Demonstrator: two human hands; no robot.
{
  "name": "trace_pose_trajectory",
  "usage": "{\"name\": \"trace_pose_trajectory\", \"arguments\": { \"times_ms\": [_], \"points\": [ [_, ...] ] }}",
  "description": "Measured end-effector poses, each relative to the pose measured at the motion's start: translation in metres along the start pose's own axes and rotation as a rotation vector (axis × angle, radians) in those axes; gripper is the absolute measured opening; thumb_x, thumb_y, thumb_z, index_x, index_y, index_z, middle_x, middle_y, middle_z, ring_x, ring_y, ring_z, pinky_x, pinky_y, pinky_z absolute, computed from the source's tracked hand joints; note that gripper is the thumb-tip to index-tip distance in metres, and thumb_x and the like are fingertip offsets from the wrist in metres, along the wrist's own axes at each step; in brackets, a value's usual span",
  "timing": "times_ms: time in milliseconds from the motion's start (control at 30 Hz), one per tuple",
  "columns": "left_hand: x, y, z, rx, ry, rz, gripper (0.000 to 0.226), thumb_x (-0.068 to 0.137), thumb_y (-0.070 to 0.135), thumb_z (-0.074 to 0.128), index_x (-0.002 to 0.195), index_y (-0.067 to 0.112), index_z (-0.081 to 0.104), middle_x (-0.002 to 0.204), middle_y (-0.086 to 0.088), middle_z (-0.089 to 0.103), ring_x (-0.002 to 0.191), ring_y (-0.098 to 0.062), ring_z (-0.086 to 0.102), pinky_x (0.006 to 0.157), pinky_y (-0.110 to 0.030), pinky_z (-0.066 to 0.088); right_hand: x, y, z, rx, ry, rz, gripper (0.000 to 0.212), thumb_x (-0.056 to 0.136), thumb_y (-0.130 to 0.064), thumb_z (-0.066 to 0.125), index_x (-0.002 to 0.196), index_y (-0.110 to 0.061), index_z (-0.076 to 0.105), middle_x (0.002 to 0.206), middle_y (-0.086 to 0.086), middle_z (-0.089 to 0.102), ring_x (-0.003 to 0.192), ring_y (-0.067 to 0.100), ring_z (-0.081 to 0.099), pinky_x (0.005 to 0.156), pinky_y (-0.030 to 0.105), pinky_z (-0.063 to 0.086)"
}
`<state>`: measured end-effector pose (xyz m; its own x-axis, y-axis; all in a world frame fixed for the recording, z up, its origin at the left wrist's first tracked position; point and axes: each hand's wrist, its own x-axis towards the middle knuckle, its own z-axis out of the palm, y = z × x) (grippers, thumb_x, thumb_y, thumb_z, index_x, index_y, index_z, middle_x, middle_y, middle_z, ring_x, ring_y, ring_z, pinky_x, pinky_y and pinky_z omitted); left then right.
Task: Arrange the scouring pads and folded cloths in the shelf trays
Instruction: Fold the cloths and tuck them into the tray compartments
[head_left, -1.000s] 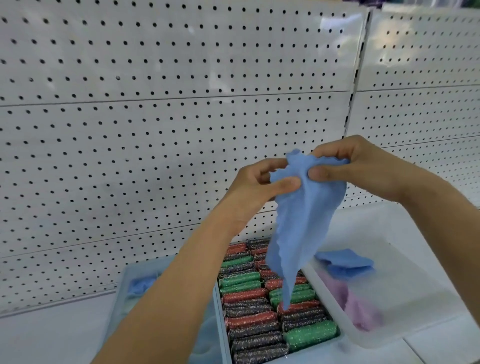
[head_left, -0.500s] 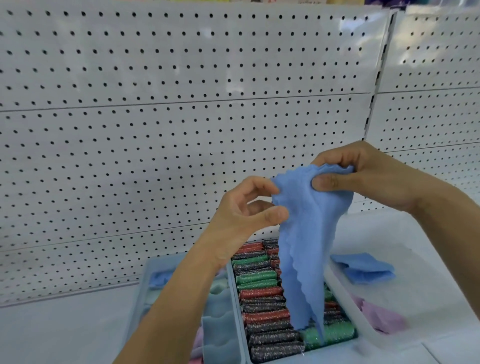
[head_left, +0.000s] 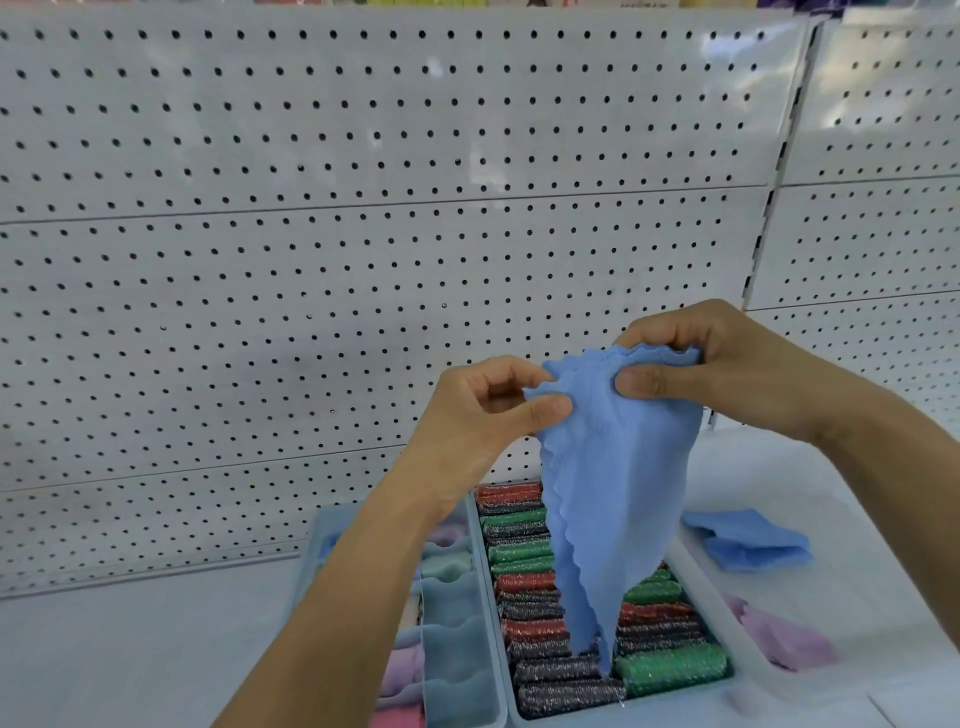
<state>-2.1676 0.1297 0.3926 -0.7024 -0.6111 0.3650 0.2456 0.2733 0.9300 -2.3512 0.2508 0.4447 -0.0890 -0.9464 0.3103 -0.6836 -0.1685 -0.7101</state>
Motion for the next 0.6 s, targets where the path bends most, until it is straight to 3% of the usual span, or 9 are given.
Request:
{"name": "trace_pose_trajectory", "arguments": {
  "times_ms": [33, 100, 200, 367, 467, 533, 600],
  "points": [
    [0.000, 0.002, -0.001, 0.016, 0.035, 0.013, 0.006, 0.080, 0.005, 0.074, 0.082, 0.007, 0.069, 0.079, -0.008, 0.070, 0.074, -0.015, 0.065, 0.075, -0.024, 0.056, -0.001, 0.000, 0.000, 0.026, 0.015, 0.017, 0.013, 0.080, -0.029, 0.076, 0.091, -0.023, 0.072, 0.085, 0.001, 0.070, 0.076, 0.010, 0.065, 0.066, 0.023, 0.050],
    [0.002, 0.006, -0.003, 0.041, 0.110, 0.051, 0.005, 0.080, 0.009, 0.075, 0.083, 0.008, 0.072, 0.079, -0.009, 0.071, 0.071, -0.015, 0.064, 0.074, -0.025, 0.056, -0.003, 0.001, 0.001, 0.076, 0.036, 0.049, 0.026, 0.077, -0.026, 0.075, 0.101, -0.033, 0.070, 0.091, -0.006, 0.072, 0.080, 0.009, 0.069, 0.065, 0.020, 0.053],
    [0.005, 0.013, -0.005, 0.050, 0.192, 0.110, 0.006, 0.079, 0.008, 0.076, 0.077, 0.012, 0.072, 0.074, -0.006, 0.071, 0.065, -0.015, 0.063, 0.068, -0.028, 0.055, -0.005, 0.000, 0.003, 0.207, 0.073, 0.062, 0.033, 0.069, -0.022, 0.076, 0.101, -0.024, 0.070, 0.093, 0.001, 0.073, 0.081, 0.014, 0.070, 0.068, 0.021, 0.056],
    [0.007, 0.024, -0.012, 0.092, 0.194, 0.159, 0.014, 0.075, 0.002, 0.078, 0.076, 0.013, 0.069, 0.069, 0.005, 0.070, 0.063, -0.009, 0.062, 0.063, -0.021, 0.053, -0.005, 0.009, 0.008, 0.365, 0.203, 0.029, 0.016, 0.067, -0.018, 0.072, 0.078, -0.008, 0.066, 0.076, 0.003, 0.070, 0.071, 0.014, 0.063, 0.066, 0.021, 0.050],
    [0.011, 0.025, -0.022, 0.170, 0.143, 0.103, 0.030, 0.073, 0.001, 0.080, 0.094, 0.019, 0.067, 0.078, 0.005, 0.065, 0.069, -0.010, 0.059, 0.067, -0.022, 0.054, -0.003, 0.015, 0.013, 0.466, 0.241, -0.020, 0.015, 0.069, -0.023, 0.072, 0.076, -0.012, 0.067, 0.077, 0.002, 0.068, 0.074, 0.014, 0.061, 0.070, 0.019, 0.049],
    [0.012, 0.025, -0.027, 0.291, 0.009, -0.022, 0.042, 0.076, 0.005, 0.079, 0.110, 0.023, 0.065, 0.084, -0.001, 0.063, 0.074, -0.014, 0.057, 0.072, -0.028, 0.054, -0.001, 0.015, 0.017, 0.500, 0.240, -0.046, 0.009, 0.068, -0.023, 0.073, 0.075, -0.017, 0.070, 0.077, 0.001, 0.069, 0.075, 0.014, 0.063, 0.071, 0.019, 0.049],
    [0.012, 0.026, -0.027, 0.415, -0.131, -0.111, 0.023, 0.079, 0.012, 0.078, 0.100, 0.020, 0.071, 0.079, -0.004, 0.062, 0.071, -0.013, 0.054, 0.067, -0.028, 0.051, 0.001, 0.013, 0.022, 0.489, 0.237, -0.062, 0.005, 0.069, -0.017, 0.071, 0.073, -0.019, 0.072, 0.076, 0.000, 0.071, 0.073, 0.012, 0.065, 0.069, 0.018, 0.050]
  ]
}}
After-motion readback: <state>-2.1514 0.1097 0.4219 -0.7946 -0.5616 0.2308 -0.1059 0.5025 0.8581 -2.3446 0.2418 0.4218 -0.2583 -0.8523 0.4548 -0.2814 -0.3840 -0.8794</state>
